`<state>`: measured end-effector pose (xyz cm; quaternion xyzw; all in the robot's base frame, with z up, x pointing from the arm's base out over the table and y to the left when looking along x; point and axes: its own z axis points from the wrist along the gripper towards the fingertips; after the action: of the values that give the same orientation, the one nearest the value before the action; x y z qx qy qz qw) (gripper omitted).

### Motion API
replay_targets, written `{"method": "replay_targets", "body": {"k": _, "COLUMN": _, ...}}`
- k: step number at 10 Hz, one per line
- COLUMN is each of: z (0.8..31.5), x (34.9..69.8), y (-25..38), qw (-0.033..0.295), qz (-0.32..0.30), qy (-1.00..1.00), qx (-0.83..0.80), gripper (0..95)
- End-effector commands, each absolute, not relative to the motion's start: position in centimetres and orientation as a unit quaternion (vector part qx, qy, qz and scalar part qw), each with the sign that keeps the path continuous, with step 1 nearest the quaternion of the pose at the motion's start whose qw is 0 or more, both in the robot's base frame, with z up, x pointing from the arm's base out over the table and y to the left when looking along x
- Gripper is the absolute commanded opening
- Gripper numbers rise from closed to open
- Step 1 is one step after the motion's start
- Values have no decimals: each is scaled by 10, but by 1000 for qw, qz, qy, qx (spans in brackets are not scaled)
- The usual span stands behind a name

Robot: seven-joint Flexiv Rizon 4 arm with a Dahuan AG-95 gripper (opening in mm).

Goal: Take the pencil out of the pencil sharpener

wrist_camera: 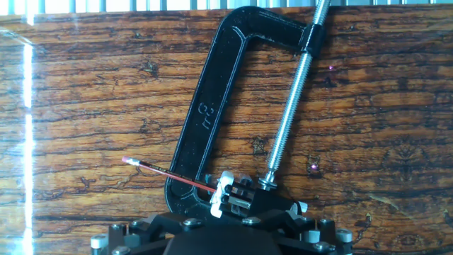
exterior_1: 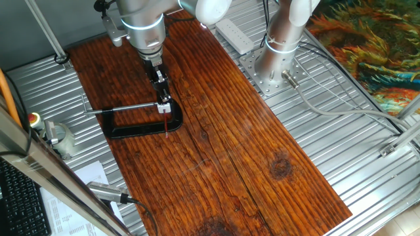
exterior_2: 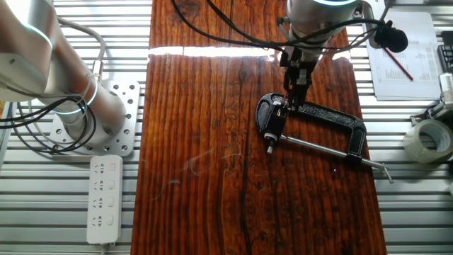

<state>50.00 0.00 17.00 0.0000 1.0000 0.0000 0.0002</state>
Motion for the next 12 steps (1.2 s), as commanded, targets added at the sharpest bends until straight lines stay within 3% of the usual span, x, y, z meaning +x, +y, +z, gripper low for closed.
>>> {"method": "replay_targets", "body": {"k": 1, "z": 170, "x": 500, "y": 0, "qw": 32, "qz": 28, "qy": 998, "qx": -55, "gripper": 0}}
{"method": "replay_targets", "body": {"k": 8, "z": 173, "x": 499, "y": 1, "qw": 23, "qz": 21, "qy": 998, "qx": -60, "gripper": 0}}
{"method": "replay_targets", "body": {"k": 12, "z": 173, "x": 509, "y": 1, "qw": -14, "qz": 7, "qy": 992, "qx": -123, "gripper": 0}}
